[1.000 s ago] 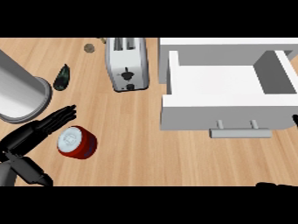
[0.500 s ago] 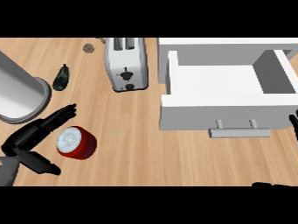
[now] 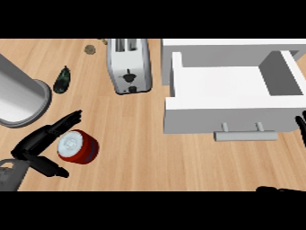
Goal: Pick up the can, place it into the drawer and close the drawer
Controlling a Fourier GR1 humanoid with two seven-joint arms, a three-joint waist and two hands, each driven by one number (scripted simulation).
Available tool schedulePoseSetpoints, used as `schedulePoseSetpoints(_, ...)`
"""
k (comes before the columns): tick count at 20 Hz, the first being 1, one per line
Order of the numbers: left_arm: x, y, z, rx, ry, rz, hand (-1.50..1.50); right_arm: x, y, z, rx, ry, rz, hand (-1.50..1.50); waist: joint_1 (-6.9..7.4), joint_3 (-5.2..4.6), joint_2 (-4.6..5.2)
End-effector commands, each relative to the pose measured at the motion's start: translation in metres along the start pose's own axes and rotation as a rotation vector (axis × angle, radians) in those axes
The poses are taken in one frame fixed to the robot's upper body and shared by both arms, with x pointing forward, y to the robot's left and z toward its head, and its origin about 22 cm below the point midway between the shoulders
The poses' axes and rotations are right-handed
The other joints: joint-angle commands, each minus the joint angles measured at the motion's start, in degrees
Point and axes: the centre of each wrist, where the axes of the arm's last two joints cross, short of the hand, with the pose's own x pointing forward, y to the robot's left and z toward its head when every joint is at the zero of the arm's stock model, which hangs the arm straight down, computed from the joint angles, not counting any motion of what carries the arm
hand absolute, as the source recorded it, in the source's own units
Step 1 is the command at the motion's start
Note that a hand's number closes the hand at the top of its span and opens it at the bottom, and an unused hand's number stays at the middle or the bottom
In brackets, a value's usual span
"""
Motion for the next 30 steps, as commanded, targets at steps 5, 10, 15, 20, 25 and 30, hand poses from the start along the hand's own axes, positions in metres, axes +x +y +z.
schedulePoseSetpoints(5,-0.017,0.001,0.006,-0.100,-0.057,0.099,-1.50,0.010,-0.007,-0.005,-0.019,-0.011,-0.003,-1.50,0.16,0.02,-0.06)
schedulePoseSetpoints(10,-0.017,0.010,-0.002,-0.089,-0.081,0.136,-1.50,0.010,0.013,0.000,0.003,0.002,-0.012,-1.50,-0.23,-0.06,0.16)
schedulePoseSetpoints(15,-0.025,-0.009,-0.023,-0.102,-0.070,0.089,-1.50,0.001,0.004,0.005,0.006,0.000,-0.013,-1.50,-0.23,0.00,0.05)
schedulePoseSetpoints(20,-0.025,-0.014,-0.034,-0.116,-0.078,0.112,-1.50,0.019,0.005,0.008,0.002,-0.005,-0.008,-1.50,-0.24,0.00,-0.03)
schedulePoseSetpoints(25,-0.021,-0.019,-0.051,-0.129,-0.070,0.096,-1.50,0.014,0.007,0.008,-0.028,-0.017,-0.009,-1.50,-0.02,0.03,-0.04)
schedulePoseSetpoints(30,-0.026,-0.025,-0.046,-0.141,-0.083,0.108,-1.50,0.014,0.001,0.026,0.001,0.000,-0.025,-1.50,-0.10,0.05,-0.15)
